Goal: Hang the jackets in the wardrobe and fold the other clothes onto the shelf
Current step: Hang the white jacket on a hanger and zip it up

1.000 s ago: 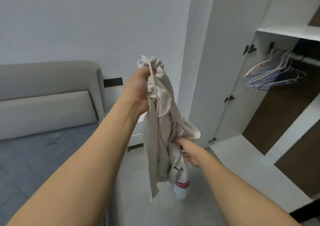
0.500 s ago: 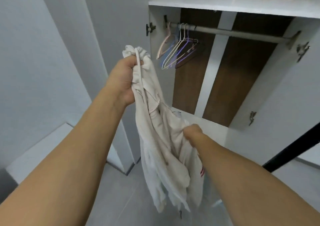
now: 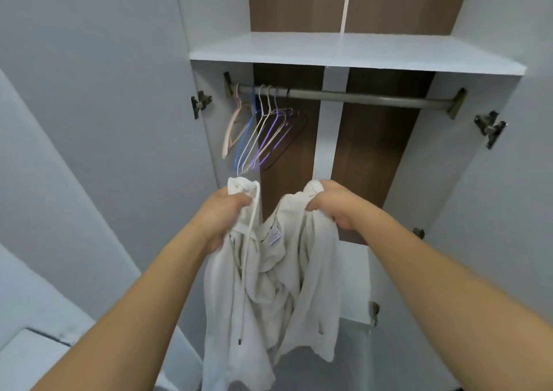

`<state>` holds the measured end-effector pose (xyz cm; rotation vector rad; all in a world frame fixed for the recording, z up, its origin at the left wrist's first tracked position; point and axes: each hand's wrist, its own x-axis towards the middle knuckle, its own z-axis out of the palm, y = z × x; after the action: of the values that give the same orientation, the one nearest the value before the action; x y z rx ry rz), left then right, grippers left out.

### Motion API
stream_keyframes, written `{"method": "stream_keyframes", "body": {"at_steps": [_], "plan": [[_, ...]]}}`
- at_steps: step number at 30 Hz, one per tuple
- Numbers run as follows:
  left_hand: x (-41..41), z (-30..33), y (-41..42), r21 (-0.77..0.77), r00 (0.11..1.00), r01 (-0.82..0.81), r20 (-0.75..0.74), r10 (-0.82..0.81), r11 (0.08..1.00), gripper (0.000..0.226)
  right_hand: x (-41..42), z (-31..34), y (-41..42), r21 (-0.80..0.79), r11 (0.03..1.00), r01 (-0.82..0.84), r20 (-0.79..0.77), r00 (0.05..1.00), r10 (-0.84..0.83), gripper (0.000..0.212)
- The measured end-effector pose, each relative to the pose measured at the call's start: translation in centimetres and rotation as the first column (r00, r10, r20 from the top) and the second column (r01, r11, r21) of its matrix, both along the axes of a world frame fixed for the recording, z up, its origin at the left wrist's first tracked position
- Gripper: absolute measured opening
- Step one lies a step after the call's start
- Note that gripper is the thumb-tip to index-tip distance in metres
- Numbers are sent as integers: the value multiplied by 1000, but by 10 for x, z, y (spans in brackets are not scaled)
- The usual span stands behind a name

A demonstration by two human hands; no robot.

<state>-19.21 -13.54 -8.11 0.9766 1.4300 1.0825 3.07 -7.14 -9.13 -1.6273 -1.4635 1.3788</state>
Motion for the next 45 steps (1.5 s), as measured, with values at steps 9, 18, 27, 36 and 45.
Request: {"method": "stream_keyframes", "body": {"at_steps": [9,18,27,36,45], "plan": [[-6,-28,118,-282,893,252,-302,-335,926,48,-7,7,115,491,867,-81,640,708,-297,32],[-8,-76,249,-772,620,402,-166,-767,492,45,18,1,193,434,766,474,201,778,-595,33],[31,-52,355,207,637,151,-768,66,967,40,33,30,238,-111,865,490,-414,768,-488,53],[72,-68,394,-42,517,80,-852,-77,996,52,57,21,241,-162,905,394,-301,853,-426,37],[84,-73,420,-5,524,59,-851,-35,998,58,92,30,237,-153,934,323,-292,888,-355,46]]}}
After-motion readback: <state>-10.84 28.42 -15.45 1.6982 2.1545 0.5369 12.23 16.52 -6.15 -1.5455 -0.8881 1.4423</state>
